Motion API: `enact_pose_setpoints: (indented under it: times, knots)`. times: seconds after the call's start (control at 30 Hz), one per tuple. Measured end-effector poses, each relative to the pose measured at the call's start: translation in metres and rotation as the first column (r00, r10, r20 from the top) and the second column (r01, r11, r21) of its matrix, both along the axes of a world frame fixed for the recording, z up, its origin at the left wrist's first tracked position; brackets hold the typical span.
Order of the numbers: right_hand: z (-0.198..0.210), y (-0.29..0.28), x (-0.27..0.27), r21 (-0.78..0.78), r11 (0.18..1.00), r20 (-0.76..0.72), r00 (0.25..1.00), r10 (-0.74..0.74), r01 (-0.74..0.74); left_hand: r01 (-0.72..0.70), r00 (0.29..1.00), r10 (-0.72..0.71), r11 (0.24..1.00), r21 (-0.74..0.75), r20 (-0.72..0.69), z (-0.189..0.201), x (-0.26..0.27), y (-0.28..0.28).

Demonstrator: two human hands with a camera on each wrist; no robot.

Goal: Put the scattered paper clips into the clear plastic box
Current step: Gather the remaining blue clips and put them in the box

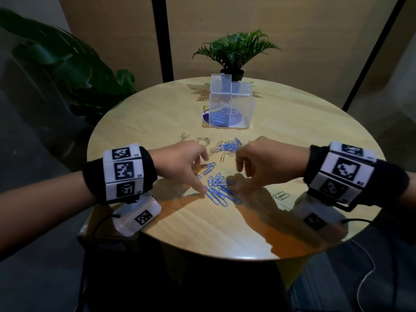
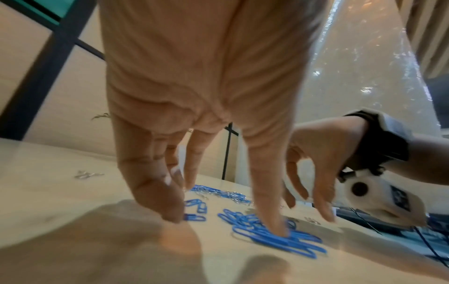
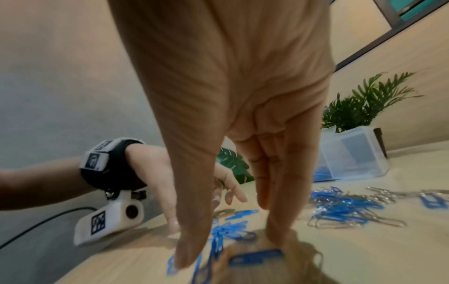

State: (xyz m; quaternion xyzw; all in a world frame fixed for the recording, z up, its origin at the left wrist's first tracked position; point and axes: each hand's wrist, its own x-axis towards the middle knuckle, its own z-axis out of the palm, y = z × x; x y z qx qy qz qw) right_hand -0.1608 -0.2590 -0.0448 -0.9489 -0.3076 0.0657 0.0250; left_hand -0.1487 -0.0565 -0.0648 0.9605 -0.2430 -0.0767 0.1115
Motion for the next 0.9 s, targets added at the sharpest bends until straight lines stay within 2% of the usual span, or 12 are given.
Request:
enact_pose_setpoints:
  times: [0.1, 0.17, 0.27, 0.33, 0.43, 0.5, 0.57, 0.67, 0.8, 0.9]
  knots:
    - [-0.008, -0.001, -0.006, -0.102, 0.995, 0.015, 1.000, -0.006, 0.008, 0.004, 0.999, -0.002, 0.999, 0.045, -0.047, 0.001, -0.002, -0.002]
    - [-0.015, 0.007, -0.005, -0.063, 0.998, -0.002, 1.000, -0.015, 0.015, 0.038, 0.998, -0.036, 0.999, 0.035, -0.060, -0.003, -0.003, -0.010]
    - [-0.015, 0.020, 0.001, 0.020, 1.000, 0.021, 1.000, -0.009, 0.008, 0.043, 0.991, -0.054, 0.995, -0.086, -0.125, -0.009, -0.001, -0.019]
    - [-0.011, 0.020, 0.006, 0.071, 0.997, 0.017, 1.000, -0.012, 0.011, 0.045, 0.995, -0.056, 0.991, -0.127, -0.083, -0.009, -0.001, -0.017]
    - [-0.005, 0.009, 0.011, 0.088, 0.994, -0.017, 0.998, -0.063, 0.064, 0.038, 0.999, -0.035, 0.997, -0.071, 0.040, -0.007, -0.002, -0.005]
    - [-0.009, 0.006, 0.009, 0.047, 0.995, -0.047, 0.995, -0.089, 0.091, 0.042, 0.999, -0.041, 0.999, -0.022, 0.033, -0.006, -0.004, 0.000]
    - [-0.017, 0.011, 0.006, 0.029, 0.998, -0.048, 0.997, -0.059, 0.060, 0.051, 0.999, -0.051, 0.998, -0.046, 0.010, -0.007, -0.005, 0.000]
    - [-0.022, 0.020, 0.007, 0.108, 0.994, -0.046, 0.999, 0.000, 0.005, 0.049, 0.999, -0.049, 0.992, -0.112, 0.004, -0.011, -0.008, -0.008]
    - [-0.025, 0.025, 0.007, 0.115, 0.992, -0.047, 0.998, 0.051, -0.045, 0.052, 0.997, -0.050, 0.998, -0.036, 0.059, -0.015, -0.012, -0.014]
    - [-0.025, 0.023, 0.009, 0.132, 0.991, -0.078, 0.996, 0.029, -0.019, 0.057, 0.998, -0.057, 0.997, -0.060, 0.012, -0.015, -0.010, -0.011]
